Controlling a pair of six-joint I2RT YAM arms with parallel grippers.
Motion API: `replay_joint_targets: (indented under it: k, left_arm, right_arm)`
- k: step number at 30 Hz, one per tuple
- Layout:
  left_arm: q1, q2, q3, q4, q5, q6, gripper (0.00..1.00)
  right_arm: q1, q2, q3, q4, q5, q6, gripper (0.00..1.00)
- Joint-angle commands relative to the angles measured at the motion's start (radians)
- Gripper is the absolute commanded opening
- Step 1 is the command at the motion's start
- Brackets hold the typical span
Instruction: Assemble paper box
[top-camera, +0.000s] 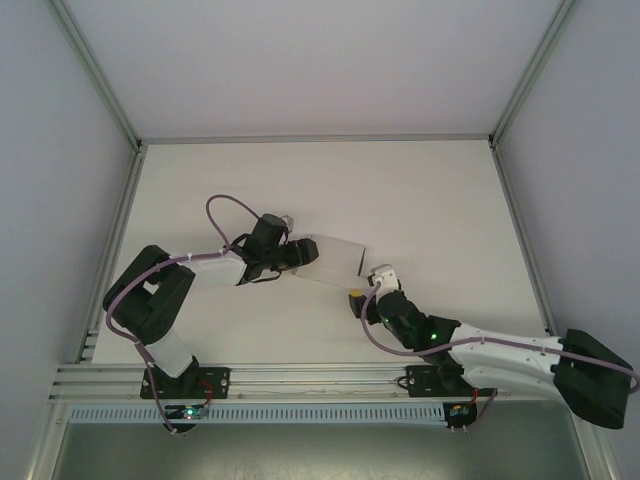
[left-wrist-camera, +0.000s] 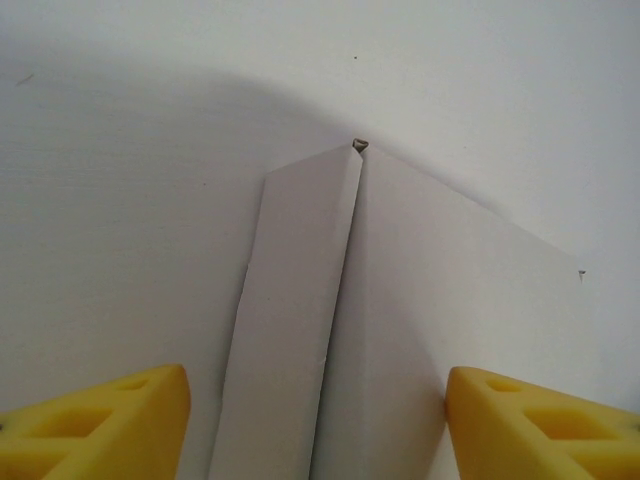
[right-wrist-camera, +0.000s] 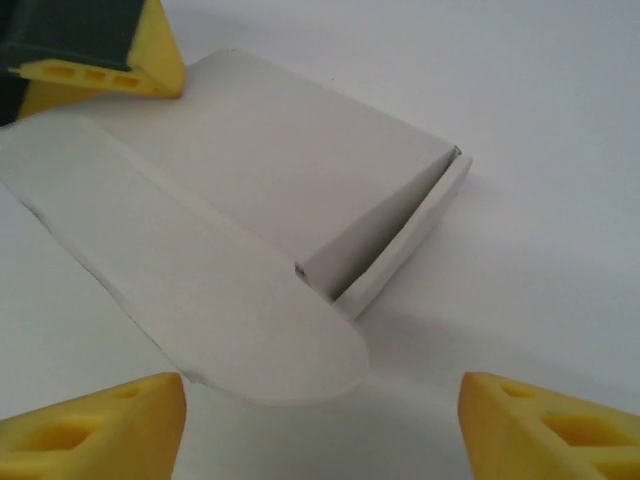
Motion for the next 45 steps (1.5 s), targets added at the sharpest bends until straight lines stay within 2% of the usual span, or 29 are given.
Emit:
replay_joint_targets:
  k: [1, 4, 7, 14, 17, 19, 21, 24, 30, 36, 41, 45]
  left_arm:
    - [0.007, 0.021, -0.028, -0.021, -0.017, 0.028, 0.65]
    - [0.005, 0.023, -0.027, -0.022, -0.017, 0.043, 0.63]
    - [0.005, 0.038, -0.009, -0.033, -0.007, 0.066, 0.61]
    - [0.004, 0.072, 0.016, -0.054, 0.026, 0.101, 0.57]
    - [0.005, 0.083, 0.007, -0.026, 0.048, 0.1, 0.49]
    - [0.006, 0.091, 0.004, -0.017, 0.055, 0.097, 0.44]
    - [0.006, 0.097, 0.003, -0.012, 0.062, 0.095, 0.41]
    - [0.012, 0.1, -0.018, 0.03, 0.085, 0.075, 0.26]
    - [0.044, 0.1, -0.109, 0.177, 0.144, -0.001, 0.13]
    - [0.081, 0.122, -0.185, 0.4, 0.249, -0.09, 0.1]
    - [0.089, 0.118, -0.194, 0.413, 0.256, -0.093, 0.1]
    - [0.089, 0.095, -0.194, 0.359, 0.221, -0.066, 0.1]
  right_arm:
    - [0.003, -0.108, 0.029, -0.224, -0.068, 0.082, 0.8]
    - [-0.001, -0.206, 0.032, -0.268, -0.111, 0.108, 0.88]
    - [-0.029, -0.247, 0.061, -0.293, -0.134, 0.115, 0.88]
    - [-0.231, -0.126, 0.183, -0.313, -0.283, 0.152, 0.91]
    - [-0.331, -0.038, 0.22, -0.301, -0.366, 0.174, 0.91]
    - [-0.364, 0.009, 0.231, -0.28, -0.397, 0.174, 0.96]
    - [-0.384, 0.049, 0.238, -0.259, -0.419, 0.171, 0.98]
    - [-0.402, 0.095, 0.254, -0.249, -0.438, 0.169, 0.98]
    - [-0.431, 0.147, 0.272, -0.239, -0.478, 0.188, 0.98]
    - [-0.468, 0.178, 0.272, -0.201, -0.528, 0.232, 0.99]
    - [-0.5, 0.214, 0.269, -0.147, -0.574, 0.285, 0.99]
    - [-0.535, 0.264, 0.279, -0.089, -0.609, 0.355, 0.98]
